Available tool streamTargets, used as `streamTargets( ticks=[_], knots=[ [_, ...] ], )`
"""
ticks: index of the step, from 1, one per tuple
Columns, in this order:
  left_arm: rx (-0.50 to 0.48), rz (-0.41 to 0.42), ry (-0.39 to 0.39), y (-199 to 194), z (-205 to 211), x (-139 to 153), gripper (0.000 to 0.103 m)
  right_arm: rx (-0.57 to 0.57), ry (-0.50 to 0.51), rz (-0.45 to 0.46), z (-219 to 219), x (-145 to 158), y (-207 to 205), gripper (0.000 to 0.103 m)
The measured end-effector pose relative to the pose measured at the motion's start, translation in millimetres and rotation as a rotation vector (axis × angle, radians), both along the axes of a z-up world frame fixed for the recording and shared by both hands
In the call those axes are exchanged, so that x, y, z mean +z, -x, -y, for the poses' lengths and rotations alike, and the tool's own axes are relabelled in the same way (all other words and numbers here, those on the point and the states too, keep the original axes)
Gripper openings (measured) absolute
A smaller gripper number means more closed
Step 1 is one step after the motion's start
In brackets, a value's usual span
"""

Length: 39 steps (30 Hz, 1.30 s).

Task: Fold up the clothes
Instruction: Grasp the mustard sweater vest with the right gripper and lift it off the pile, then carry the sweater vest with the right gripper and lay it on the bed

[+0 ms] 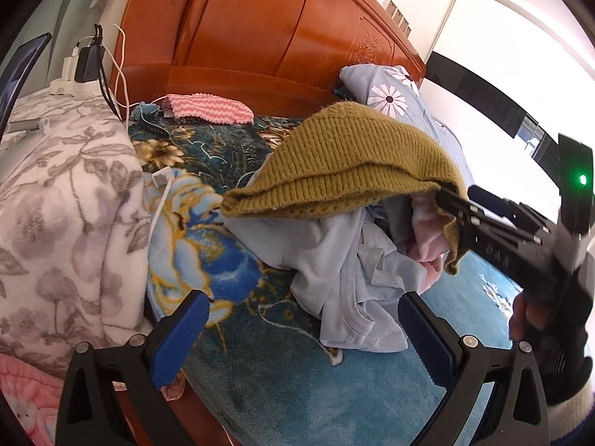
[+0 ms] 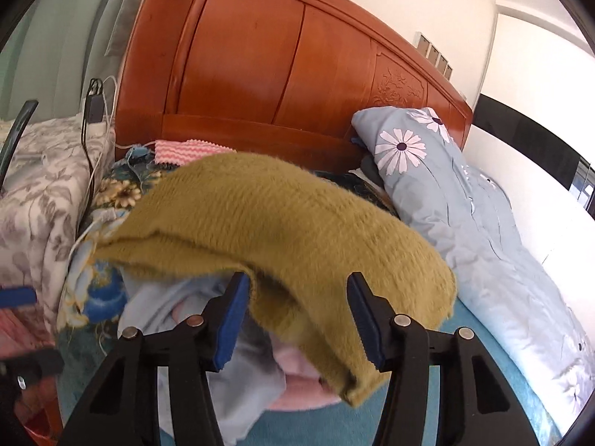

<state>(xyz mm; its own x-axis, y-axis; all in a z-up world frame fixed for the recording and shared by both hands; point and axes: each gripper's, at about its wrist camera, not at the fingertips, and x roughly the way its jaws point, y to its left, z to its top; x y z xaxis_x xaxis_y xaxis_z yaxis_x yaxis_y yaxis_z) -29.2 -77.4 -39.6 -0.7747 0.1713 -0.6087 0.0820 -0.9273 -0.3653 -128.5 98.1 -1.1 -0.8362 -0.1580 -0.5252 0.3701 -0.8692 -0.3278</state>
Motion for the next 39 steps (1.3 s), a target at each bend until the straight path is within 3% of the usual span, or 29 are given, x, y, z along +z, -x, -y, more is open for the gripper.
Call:
streamTargets(
  ticks=[4,9,14,16,18,19,22,27,33,39],
  knots=[
    [-0.017,0.014,-0.009,3,-6,-3,0.103,-0.017,-0.097,0.000,7,-16,11,0.057],
    [-0.017,0.025,0.012,6,-10,-7,0.103,-0.039,-0.116,-0.074,17,-17,12,0.057],
    [-0.040,0.034,-0.026,10,-14,-10,0.103,-0.046,-0.143,-0.084,26,-15,24,0.059],
    [-0.043,0.031,-0.011,9,-16,-10,0.103,-0.052,-0.049,-0.110,13,1,26,0.058],
    [-0.040,0.033,0.002,10,-17,-10,0.103,-0.060,0.052,-0.079,2,14,36,0.056],
    [-0.040,0.038,-0.009,12,-16,-11,0.103,-0.057,0.096,-0.048,-1,19,43,0.045],
    [-0.058,0.034,-0.044,13,-16,-10,0.103,-0.058,0.218,-0.013,-10,31,54,0.028],
    [-0.063,0.033,-0.015,11,-15,-5,0.103,-0.063,0.450,0.040,-34,56,69,0.013],
    [-0.047,0.017,-0.004,5,-10,8,0.103,-0.122,0.532,-0.047,-78,110,74,0.011],
    [-0.072,-0.020,0.004,-4,-19,33,0.103,-0.200,0.673,-0.201,-165,175,28,0.011]
  ],
)
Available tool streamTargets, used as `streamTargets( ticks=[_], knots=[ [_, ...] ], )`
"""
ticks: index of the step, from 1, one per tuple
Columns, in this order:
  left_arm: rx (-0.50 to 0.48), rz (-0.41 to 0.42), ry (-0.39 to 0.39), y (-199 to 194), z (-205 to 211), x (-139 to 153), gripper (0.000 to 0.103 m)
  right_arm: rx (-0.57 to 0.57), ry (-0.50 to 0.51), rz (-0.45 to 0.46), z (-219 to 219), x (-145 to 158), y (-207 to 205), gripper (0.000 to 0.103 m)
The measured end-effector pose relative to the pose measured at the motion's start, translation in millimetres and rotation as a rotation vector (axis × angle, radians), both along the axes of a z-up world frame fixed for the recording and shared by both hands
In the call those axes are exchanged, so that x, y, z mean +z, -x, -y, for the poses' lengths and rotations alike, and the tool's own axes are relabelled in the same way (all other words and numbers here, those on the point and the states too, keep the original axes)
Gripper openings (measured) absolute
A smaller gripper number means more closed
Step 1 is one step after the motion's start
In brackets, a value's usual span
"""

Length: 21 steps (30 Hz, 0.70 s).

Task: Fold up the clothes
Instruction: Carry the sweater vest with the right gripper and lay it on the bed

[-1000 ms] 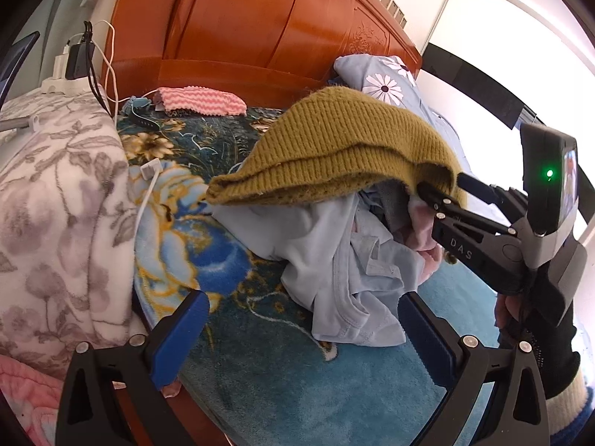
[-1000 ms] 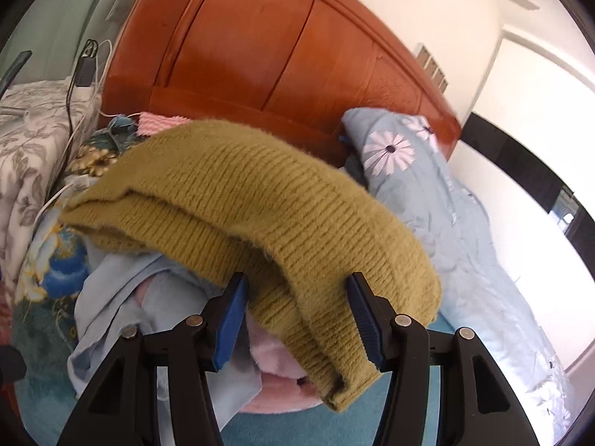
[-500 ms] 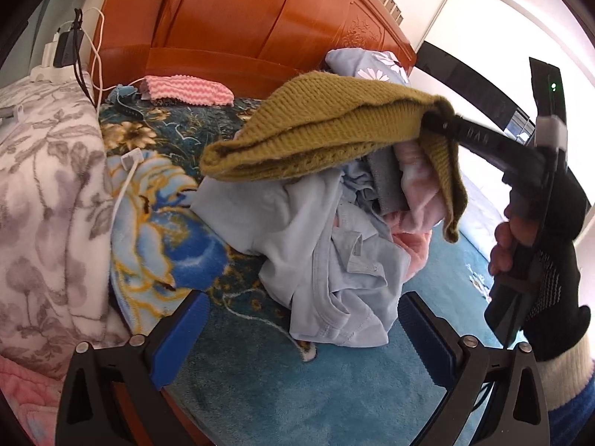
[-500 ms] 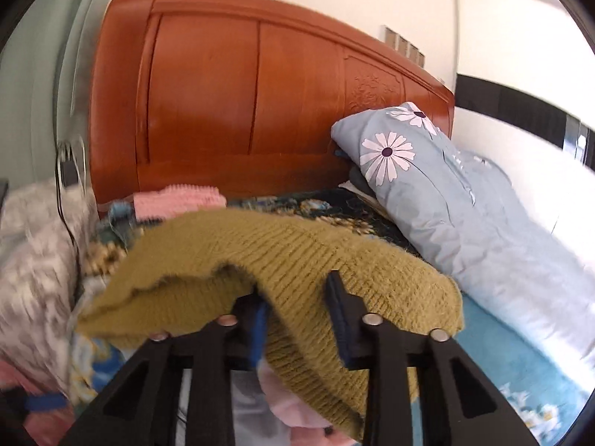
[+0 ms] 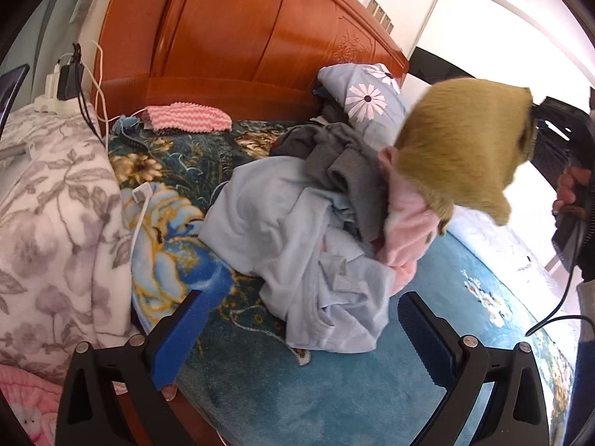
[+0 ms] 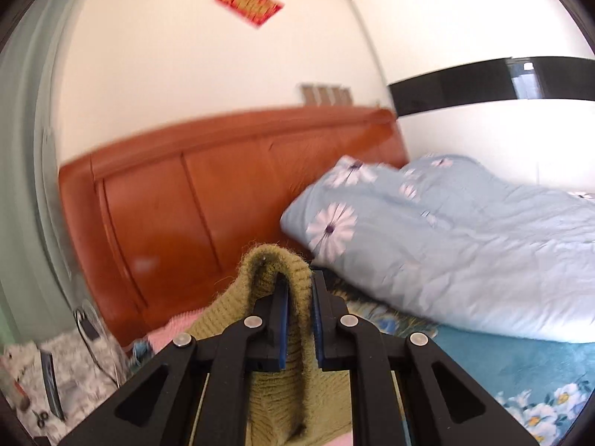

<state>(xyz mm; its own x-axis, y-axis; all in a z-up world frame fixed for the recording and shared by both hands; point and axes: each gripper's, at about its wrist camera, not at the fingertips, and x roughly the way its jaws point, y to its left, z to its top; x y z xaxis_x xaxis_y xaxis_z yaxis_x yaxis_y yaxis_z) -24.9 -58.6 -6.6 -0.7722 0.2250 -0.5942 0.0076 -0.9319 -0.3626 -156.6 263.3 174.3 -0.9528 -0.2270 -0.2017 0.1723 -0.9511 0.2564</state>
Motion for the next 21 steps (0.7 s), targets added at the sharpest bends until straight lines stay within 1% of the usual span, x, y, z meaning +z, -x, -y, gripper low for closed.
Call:
streamTargets(
  ticks=[1,3,6,8,10,13,15,16,18,20,21],
  knots=[
    [-0.009,-0.007,0.001,-1,-4,5,0.103,-0.019,0.017,-0.023,-15,10,-10,0.011],
    [-0.028,-0.024,0.005,-7,-13,14,0.103,-0.067,0.019,-0.057,-42,31,-35,0.011],
    [-0.065,-0.043,0.010,-15,-30,26,0.103,-0.115,-0.030,-0.086,-76,54,-85,0.011],
    [-0.093,-0.051,0.011,-22,-44,32,0.103,-0.150,-0.095,-0.073,-95,58,-123,0.011],
    [-0.124,-0.056,0.018,-29,-60,36,0.103,-0.187,-0.153,-0.049,-114,51,-163,0.011],
    [-0.176,-0.054,0.034,-37,-86,38,0.103,-0.256,-0.190,0.030,-147,24,-228,0.011],
    [-0.212,-0.052,0.046,-42,-104,38,0.103,-0.330,-0.193,0.098,-174,0,-272,0.011],
    [-0.233,-0.049,0.053,-44,-115,38,0.103,-0.369,-0.179,0.139,-188,-15,-294,0.011],
    [-0.277,-0.040,0.061,-46,-136,36,0.103,-0.449,-0.120,0.241,-215,-47,-334,0.011],
    [-0.333,-0.021,0.051,-45,-162,30,0.103,-0.501,-0.080,0.343,-233,-84,-368,0.011],
    [-0.355,-0.009,0.049,-43,-175,27,0.103,-0.518,-0.083,0.389,-235,-101,-379,0.011]
  ],
)
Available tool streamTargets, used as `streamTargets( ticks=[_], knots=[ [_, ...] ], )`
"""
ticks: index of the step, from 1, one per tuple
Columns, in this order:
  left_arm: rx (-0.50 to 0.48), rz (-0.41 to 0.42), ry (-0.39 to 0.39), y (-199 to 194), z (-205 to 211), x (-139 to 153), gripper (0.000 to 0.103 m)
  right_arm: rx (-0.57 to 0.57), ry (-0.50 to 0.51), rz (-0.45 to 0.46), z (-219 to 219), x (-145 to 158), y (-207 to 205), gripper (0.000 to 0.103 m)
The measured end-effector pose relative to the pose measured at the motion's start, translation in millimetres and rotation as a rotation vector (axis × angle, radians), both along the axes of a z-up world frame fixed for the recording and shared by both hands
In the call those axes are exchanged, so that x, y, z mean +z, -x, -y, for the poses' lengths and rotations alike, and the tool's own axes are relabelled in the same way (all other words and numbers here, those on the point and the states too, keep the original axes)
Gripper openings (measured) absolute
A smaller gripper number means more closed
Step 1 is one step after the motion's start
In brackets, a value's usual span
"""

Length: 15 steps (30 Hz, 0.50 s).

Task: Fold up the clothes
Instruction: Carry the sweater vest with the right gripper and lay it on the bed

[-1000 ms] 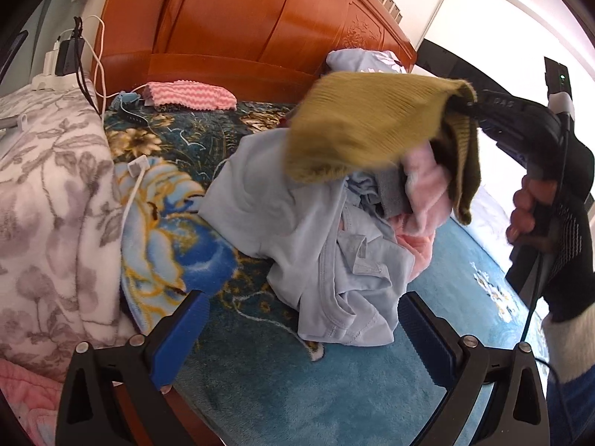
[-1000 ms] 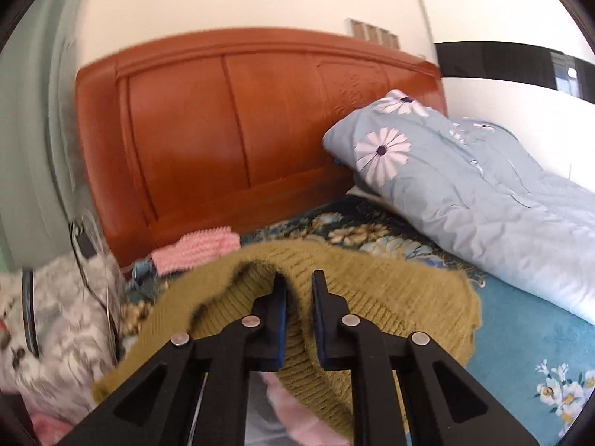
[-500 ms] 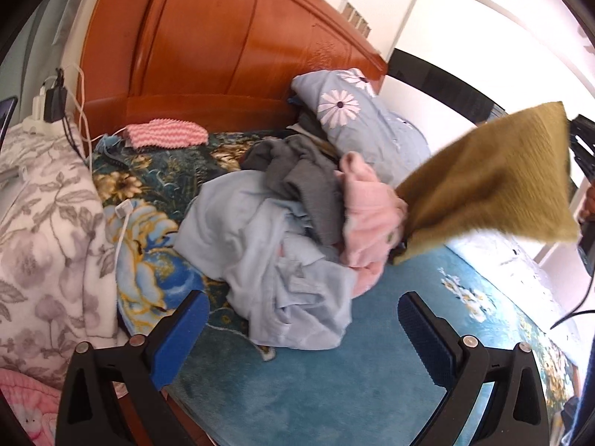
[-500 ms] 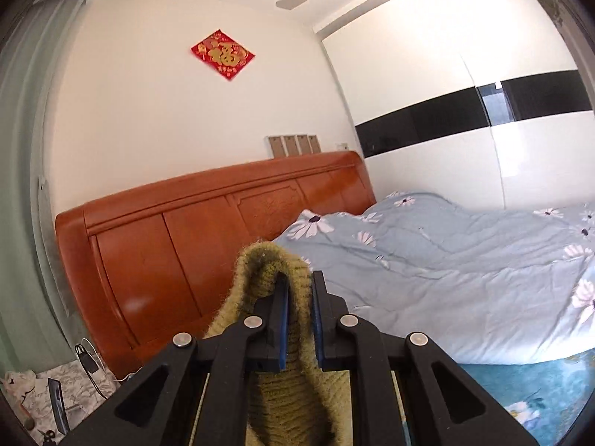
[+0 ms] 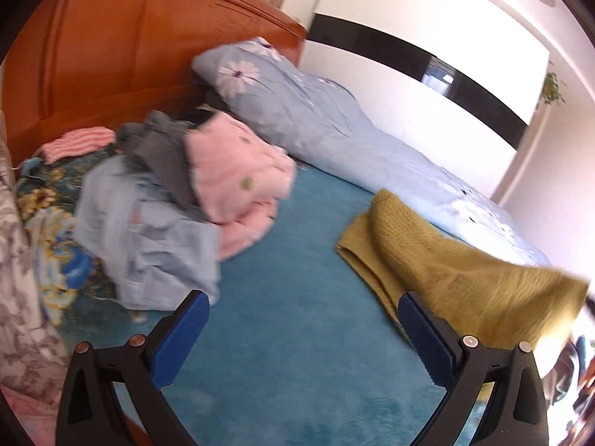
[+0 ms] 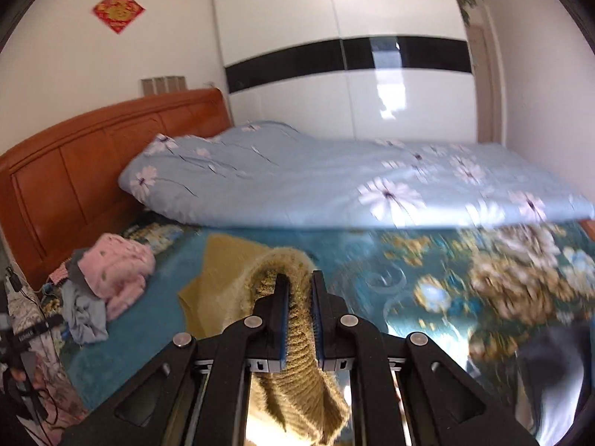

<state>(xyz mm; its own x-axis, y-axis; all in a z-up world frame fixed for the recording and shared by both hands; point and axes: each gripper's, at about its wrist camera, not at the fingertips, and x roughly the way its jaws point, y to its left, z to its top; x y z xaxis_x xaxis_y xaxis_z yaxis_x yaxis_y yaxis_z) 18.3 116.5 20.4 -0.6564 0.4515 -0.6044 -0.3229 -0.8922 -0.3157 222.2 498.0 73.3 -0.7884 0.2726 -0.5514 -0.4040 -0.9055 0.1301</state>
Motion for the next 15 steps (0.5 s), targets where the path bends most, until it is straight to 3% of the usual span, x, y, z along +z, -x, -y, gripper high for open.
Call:
streamTargets(
  ticks=[3,7,11,13,15],
  knots=[
    [-0.044,0.035,0.021,11,-39,-11,0.103,-0.013,0.045,0.072,-3,-44,-32,0.011],
    [-0.127,0.120,0.033,34,-93,-32,0.103,-0.016,0.111,0.126,-13,-75,-46,0.014],
    [-0.172,0.203,0.062,45,-125,-57,0.103,-0.057,0.060,0.115,-20,-65,-73,0.017],
    [-0.167,0.220,0.063,42,-129,-67,0.103,-0.110,0.012,0.097,-21,-53,-92,0.027],
    [-0.144,0.222,0.060,39,-123,-73,0.103,-0.167,-0.043,0.073,-21,-39,-109,0.028]
  ],
)
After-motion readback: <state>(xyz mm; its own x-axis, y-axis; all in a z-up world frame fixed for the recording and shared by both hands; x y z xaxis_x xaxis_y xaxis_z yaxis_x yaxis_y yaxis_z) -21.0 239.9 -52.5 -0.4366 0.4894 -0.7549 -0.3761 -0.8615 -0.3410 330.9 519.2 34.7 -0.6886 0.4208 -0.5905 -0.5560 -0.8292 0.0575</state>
